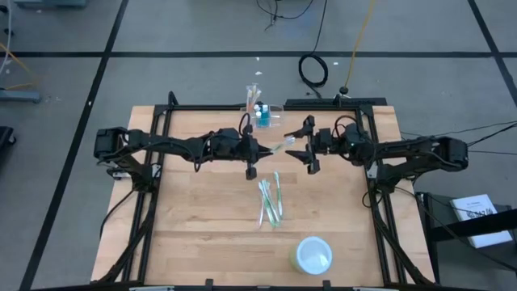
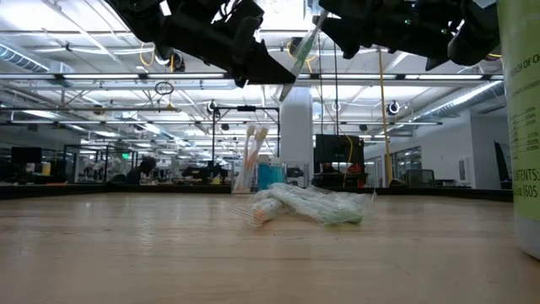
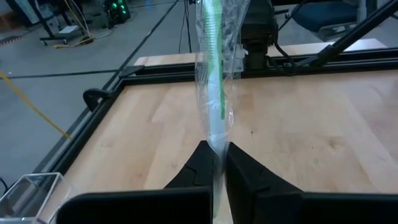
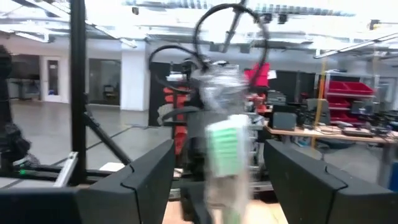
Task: Pick & Place toothbrushing station
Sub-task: Put the green toothbrush into the transparent organizer
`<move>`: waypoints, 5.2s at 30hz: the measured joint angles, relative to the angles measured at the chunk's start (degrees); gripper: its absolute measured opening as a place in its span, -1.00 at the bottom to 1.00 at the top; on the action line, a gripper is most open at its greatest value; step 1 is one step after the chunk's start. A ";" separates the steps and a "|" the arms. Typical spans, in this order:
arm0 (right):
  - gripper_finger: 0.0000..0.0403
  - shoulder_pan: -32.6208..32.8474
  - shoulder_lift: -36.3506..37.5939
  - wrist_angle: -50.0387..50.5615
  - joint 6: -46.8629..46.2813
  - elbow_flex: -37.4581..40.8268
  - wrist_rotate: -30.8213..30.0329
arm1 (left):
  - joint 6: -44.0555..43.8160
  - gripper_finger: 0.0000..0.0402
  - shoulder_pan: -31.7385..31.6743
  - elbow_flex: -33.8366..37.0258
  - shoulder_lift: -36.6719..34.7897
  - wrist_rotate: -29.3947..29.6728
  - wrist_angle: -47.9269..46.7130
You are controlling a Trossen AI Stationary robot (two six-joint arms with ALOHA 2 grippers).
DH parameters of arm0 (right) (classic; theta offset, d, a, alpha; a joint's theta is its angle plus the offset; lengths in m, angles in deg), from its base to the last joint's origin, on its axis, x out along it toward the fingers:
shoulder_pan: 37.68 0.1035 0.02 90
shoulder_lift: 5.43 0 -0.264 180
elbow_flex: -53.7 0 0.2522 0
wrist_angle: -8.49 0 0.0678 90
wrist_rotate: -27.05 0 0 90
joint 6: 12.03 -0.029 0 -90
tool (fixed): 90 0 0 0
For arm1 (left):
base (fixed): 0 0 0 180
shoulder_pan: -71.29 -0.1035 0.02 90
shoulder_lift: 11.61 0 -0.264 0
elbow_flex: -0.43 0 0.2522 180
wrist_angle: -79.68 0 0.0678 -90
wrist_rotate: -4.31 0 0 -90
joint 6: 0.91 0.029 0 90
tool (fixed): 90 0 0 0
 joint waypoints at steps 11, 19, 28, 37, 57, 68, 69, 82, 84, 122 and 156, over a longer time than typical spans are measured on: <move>-0.09 0.29 -0.23 0.10 0.99 -0.21 -0.21 | -0.42 -0.94 0.02 -0.07 0.00 -0.22 -0.07; -0.47 0.29 -0.24 -0.28 1.01 -0.21 -0.26 | -0.39 -0.97 0.02 -0.09 -0.01 -0.24 -0.04; -0.84 0.25 -0.25 -1.45 1.54 -0.21 -0.54 | -1.30 -0.82 0.11 -0.11 -0.11 -0.65 0.11; -0.90 0.25 -0.13 -2.11 1.67 -0.27 -0.67 | -1.85 -0.37 2.44 -0.52 -1.56 6.00 1.10; -0.91 -10.62 0.02 24.92 8.72 -17.62 -5.37 | -5.41 0.53 6.62 -1.22 -18.74 16.85 -16.09; -0.90 -22.46 -10.98 39.50 8.64 -30.79 -8.99 | -6.96 0.47 6.69 0.35 -18.12 16.90 -21.99; -0.90 -23.47 -11.26 41.03 7.91 -32.34 -7.59 | -7.10 0.47 6.69 0.59 -18.12 16.90 -22.24; -0.90 -36.22 -12.18 56.92 10.78 -40.31 1.53 | -9.24 0.48 5.05 4.96 -18.10 19.82 -22.51; -0.90 -38.23 -13.92 57.59 9.90 -40.11 4.20 | -9.49 0.48 4.69 5.01 -18.10 19.84 -22.47; -0.90 -17.60 -30.39 26.25 2.58 -34.41 -25.59 | -10.27 0.48 4.35 5.01 -18.10 19.37 -20.24; -0.90 -17.47 -30.14 23.53 5.16 -28.56 -33.58 | -11.59 0.48 5.49 4.99 -18.08 19.35 -22.45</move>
